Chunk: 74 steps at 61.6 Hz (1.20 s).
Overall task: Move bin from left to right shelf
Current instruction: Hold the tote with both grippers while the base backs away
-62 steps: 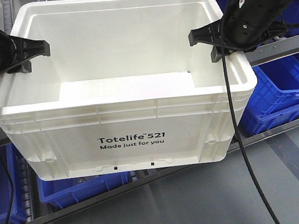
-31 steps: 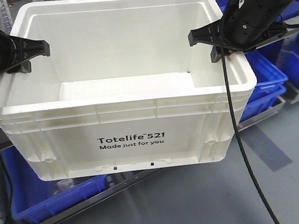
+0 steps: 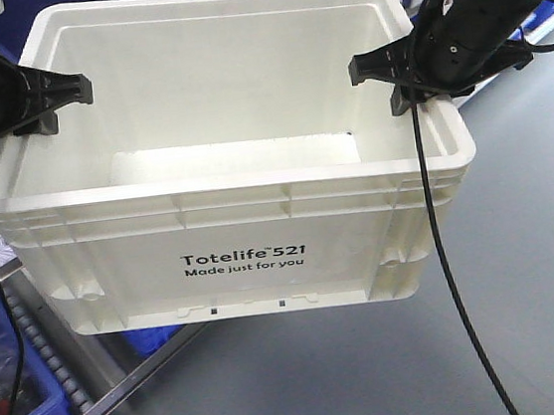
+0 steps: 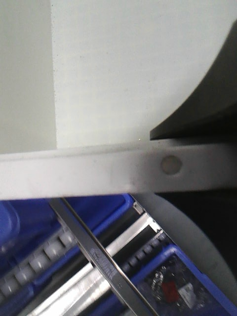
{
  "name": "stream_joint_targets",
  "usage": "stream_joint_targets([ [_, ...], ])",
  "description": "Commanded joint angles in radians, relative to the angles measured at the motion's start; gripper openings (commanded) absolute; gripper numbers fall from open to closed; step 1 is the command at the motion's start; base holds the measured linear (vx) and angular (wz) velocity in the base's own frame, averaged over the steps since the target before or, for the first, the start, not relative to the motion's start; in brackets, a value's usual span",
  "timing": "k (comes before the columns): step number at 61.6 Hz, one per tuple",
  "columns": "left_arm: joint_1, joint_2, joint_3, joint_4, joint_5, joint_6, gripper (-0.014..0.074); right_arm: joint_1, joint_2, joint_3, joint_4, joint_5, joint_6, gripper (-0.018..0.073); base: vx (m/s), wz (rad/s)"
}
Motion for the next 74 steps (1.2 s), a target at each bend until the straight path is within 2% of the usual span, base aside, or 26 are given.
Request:
stream_joint_targets([
  [1,0.001,-0.065,-0.046,0.03,-0.1,0.015,-0.0006,-0.008,-0.067,-0.037,-0.052,-0.084,-0.015,0.0022,0.06,-0.79],
  [34,0.001,-0.065,-0.046,0.03,-0.1,0.015,-0.0006,-0.008,-0.067,-0.037,-0.052,-0.084,-0.015,0.0022,0.11,-0.77],
  [74,0.001,-0.065,-0.046,0.03,-0.1,0.015,-0.0006,-0.008,-0.067,-0.037,-0.052,-0.084,-0.015,0.0022,0.16,-0.47],
])
